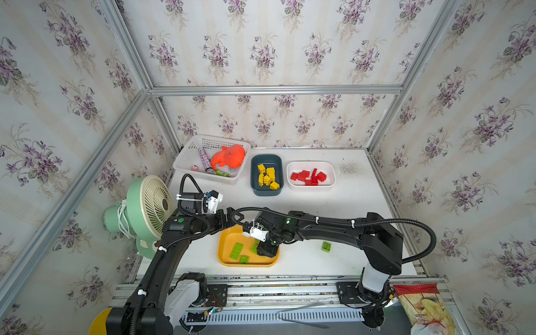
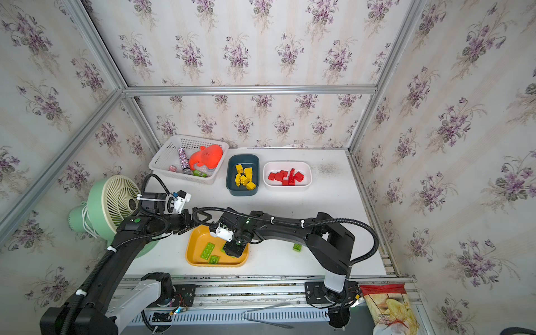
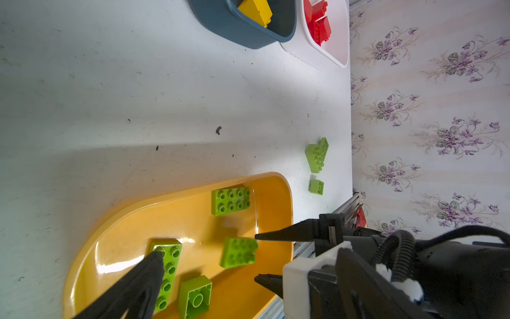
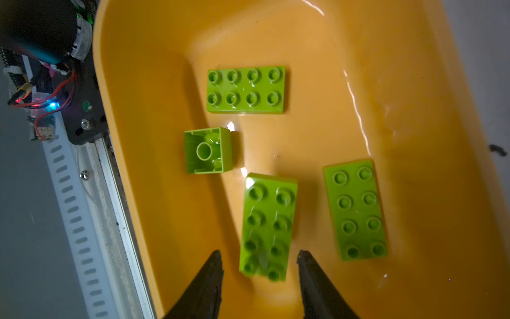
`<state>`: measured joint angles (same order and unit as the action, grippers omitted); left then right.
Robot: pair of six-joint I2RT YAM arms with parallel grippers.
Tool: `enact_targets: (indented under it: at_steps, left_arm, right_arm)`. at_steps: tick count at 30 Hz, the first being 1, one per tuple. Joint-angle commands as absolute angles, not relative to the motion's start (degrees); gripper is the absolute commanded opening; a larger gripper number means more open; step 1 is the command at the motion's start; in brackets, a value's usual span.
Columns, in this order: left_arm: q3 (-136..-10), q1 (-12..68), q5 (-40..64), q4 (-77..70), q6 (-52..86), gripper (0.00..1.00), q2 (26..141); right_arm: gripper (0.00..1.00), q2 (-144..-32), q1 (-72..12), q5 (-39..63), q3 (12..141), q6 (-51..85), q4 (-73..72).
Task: Sort the legos into containers by color
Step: Place the lego in the container.
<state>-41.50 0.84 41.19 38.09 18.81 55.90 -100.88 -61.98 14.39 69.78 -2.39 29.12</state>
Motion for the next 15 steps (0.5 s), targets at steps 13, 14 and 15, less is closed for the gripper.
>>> enact_targets:
  at_steps: [13,14,15]
  left_arm:
    - [-42.4,3.5,43.5,36.1,19.5,0.99,57.4]
    - [-42.7,3.9,43.5,35.8,19.5,0.99,57.6]
    - [-42.9,4.2,43.5,35.5,19.6,0.99,58.1]
  right_arm:
    - [0.60,-76.4,-39.7,5.8,58.8,2.1,49.2]
    - [0.61,-76.0,-37.3,4.8,58.6,1.6,50.9]
    - [0.61,-76.2,-34.8,4.6,59.2,1.6,52.3]
